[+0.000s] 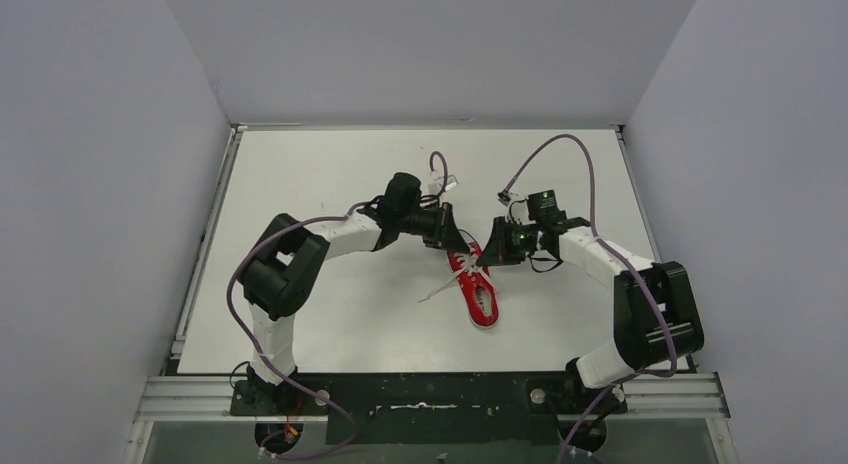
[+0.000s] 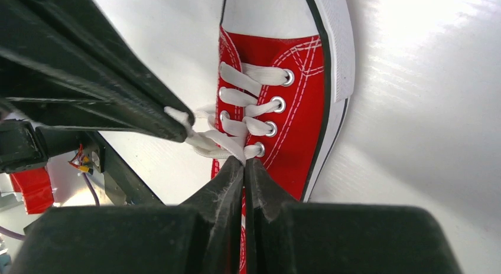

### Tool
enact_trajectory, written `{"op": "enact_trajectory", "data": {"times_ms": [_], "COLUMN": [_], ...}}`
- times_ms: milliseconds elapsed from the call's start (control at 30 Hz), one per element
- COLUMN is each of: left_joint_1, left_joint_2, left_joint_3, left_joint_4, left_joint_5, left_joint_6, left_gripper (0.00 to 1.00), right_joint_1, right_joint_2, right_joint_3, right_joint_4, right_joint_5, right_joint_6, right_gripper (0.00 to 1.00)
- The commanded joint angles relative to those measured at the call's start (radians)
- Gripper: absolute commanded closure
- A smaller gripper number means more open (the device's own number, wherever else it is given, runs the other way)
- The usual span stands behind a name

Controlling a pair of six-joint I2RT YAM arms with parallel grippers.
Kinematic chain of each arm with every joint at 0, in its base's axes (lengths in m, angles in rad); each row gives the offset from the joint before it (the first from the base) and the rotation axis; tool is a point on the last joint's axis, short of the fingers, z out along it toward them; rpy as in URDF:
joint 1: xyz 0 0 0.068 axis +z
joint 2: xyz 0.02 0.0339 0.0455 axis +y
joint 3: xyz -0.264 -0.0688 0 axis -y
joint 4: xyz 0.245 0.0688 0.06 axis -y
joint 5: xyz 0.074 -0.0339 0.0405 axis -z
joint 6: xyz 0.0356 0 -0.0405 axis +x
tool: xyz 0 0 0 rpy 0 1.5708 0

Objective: Tie the shoes

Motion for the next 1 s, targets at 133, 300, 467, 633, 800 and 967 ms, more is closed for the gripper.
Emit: {"op": "enact_trajectory", "data": {"times_ms": [133,300,467,633,800,967], "left_joint_1": [0.025,0.025,0.017,0.008,-0.008,-0.011], "left_joint_2": [-0.03,0.012,0.022,0.025,0.039,0.051], "left_joint_3": [-0.058,-0.054,-0.06,-0.083,-0.086,-0.082], "left_joint_4": [0.171,0.246,0.284,0.295,0.292,0.267], "left_joint_5": [0.045,0.059,0.079,0.093,0.099,0.095], "left_joint_6": [-0.054,-0.093,-0.094,-0.069,-0.049,-0.023], "left_gripper": [0.85,0.67,0.45,0.38,0.39,0.59], "right_joint_1": [0.004,0.004,0.003,0.001,0.001,0.001], "right_joint_2": [-0.06,-0.057,-0.05,-0.053,-0.056,-0.057], "right_joint_3": [-0.005,0.002,0.001,-0.004,-0.004,-0.004], "right_joint_4": [0.069,0.076,0.072,0.086,0.09,0.09], "right_joint_5": [-0.025,-0.034,-0.033,-0.036,-0.038,-0.041], "right_joint_6": [0.008,0.018,0.021,0.035,0.042,0.043], "right_gripper": [1.0,1.0,1.0,1.0,1.0,1.0]}}
